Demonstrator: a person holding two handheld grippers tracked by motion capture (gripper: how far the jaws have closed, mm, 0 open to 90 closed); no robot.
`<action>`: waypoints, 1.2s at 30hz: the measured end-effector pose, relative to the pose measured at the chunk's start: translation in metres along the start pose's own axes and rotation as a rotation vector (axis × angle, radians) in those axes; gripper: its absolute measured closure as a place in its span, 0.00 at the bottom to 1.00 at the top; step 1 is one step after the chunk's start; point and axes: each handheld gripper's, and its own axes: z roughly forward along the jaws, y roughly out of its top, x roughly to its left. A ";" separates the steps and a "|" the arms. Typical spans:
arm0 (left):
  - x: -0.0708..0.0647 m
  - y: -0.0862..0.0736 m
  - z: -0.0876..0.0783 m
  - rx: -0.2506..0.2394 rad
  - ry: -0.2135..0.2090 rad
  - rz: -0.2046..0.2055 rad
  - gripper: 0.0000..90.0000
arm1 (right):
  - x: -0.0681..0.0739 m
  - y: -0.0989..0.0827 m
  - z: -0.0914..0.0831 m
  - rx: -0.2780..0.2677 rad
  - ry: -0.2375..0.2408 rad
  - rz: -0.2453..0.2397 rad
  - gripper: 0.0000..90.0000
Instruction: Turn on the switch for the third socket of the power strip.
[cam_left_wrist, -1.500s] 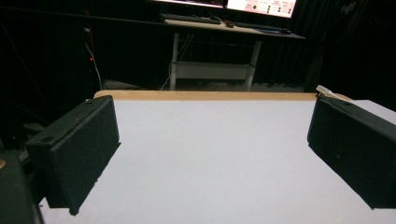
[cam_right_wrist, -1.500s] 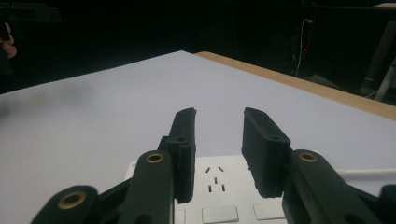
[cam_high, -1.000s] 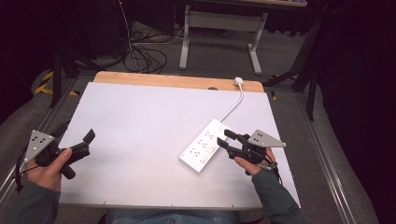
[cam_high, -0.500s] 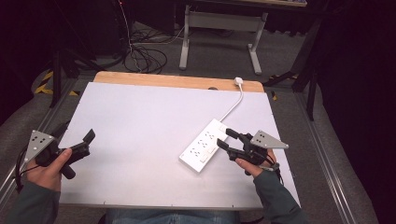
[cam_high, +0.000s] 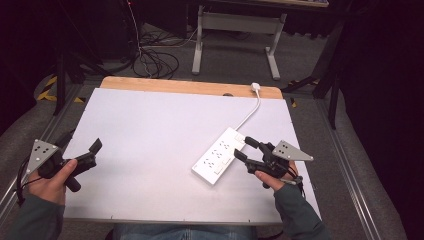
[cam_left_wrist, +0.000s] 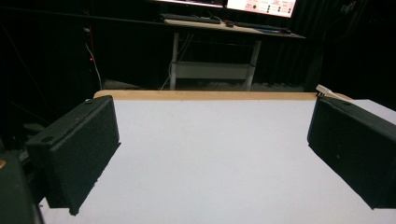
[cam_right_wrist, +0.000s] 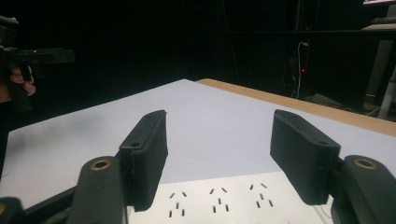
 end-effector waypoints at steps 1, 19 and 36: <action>0.000 0.000 0.000 0.000 0.000 0.000 0.03 | 0.000 0.000 0.000 0.000 -0.002 0.001 0.40; 0.000 0.000 0.000 -0.001 0.000 -0.003 0.03 | 0.000 -0.001 -0.002 -0.008 -0.015 0.007 0.26; 0.000 0.000 0.000 -0.001 -0.001 -0.002 0.03 | -0.001 -0.002 -0.001 0.001 -0.023 0.003 0.11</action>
